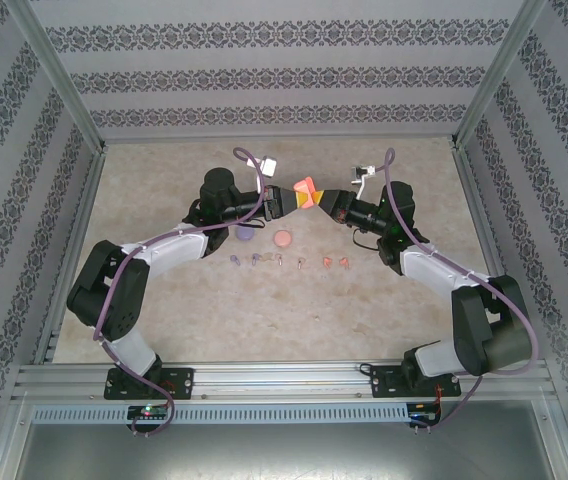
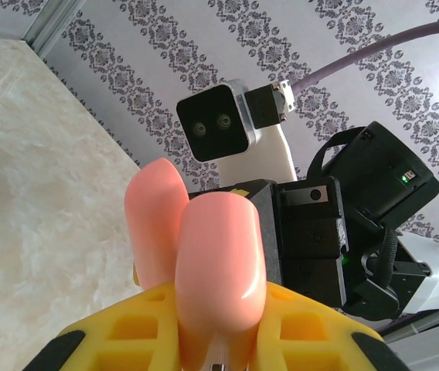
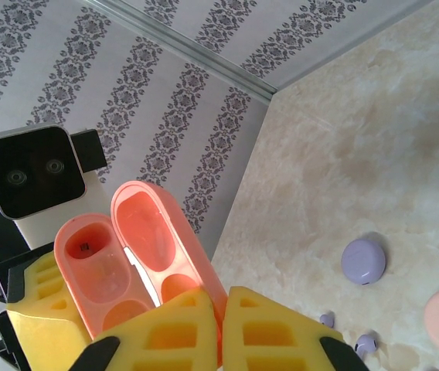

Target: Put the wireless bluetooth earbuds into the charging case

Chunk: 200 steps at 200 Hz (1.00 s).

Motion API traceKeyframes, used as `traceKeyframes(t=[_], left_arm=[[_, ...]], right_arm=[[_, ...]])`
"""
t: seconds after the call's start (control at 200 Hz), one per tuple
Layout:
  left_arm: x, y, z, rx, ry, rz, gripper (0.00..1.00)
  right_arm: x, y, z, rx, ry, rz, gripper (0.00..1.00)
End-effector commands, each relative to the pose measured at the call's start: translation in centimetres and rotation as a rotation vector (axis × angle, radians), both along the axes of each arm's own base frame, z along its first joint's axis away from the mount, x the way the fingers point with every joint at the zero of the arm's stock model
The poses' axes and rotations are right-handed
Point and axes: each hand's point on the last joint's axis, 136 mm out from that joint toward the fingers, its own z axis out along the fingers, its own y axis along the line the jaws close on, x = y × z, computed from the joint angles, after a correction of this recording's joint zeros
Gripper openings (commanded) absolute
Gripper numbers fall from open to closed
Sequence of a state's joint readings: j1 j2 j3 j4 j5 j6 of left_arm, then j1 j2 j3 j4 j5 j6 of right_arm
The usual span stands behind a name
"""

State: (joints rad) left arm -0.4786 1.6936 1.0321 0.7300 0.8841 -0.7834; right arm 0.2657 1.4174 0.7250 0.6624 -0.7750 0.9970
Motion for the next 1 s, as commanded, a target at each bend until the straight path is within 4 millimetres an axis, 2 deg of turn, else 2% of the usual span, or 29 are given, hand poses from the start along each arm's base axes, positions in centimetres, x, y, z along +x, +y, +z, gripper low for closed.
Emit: traceKeyframes(t=[0.0, 0.105, 0.155, 0.41, 0.664, 0.829, 0.994], left_arm=[[0.4, -0.8, -0.2, 0.003, -0.02, 0.021, 0.19], [1.1, -0.4, -1.3, 0.045, -0.003, 0.075, 0.54], [1.4, -0.1, -1.6, 0.073, -0.007, 0.099, 0.65], [1.6, 2.8, -1.4, 0.295, -0.085, 0.18, 0.89], [1.5, 5.6, -0.6, 0.474, -0.147, 0.14, 0.92], [2.0, 6.0, -0.8, 0.524, -0.144, 0.048, 0.92], [2.3, 5.7, -1.6, 0.544, -0.1, -0.083, 0.9]], right_arm=[[0.4, 0.7, 2.2, 0.023, -0.059, 0.023, 0.0], [1.0, 0.4, 2.1, 0.014, -0.044, 0.011, 0.0], [1.4, 0.2, 2.0, 0.008, -0.038, 0.004, 0.0], [3.7, -2.1, -0.5, -0.103, 0.0, -0.041, 0.0], [4.8, -2.8, -2.0, -0.268, -0.008, 0.004, 0.0], [5.1, -2.6, -2.7, -0.329, -0.017, 0.065, 0.0], [4.3, -2.3, -3.3, -0.388, -0.04, 0.153, 0.0]])
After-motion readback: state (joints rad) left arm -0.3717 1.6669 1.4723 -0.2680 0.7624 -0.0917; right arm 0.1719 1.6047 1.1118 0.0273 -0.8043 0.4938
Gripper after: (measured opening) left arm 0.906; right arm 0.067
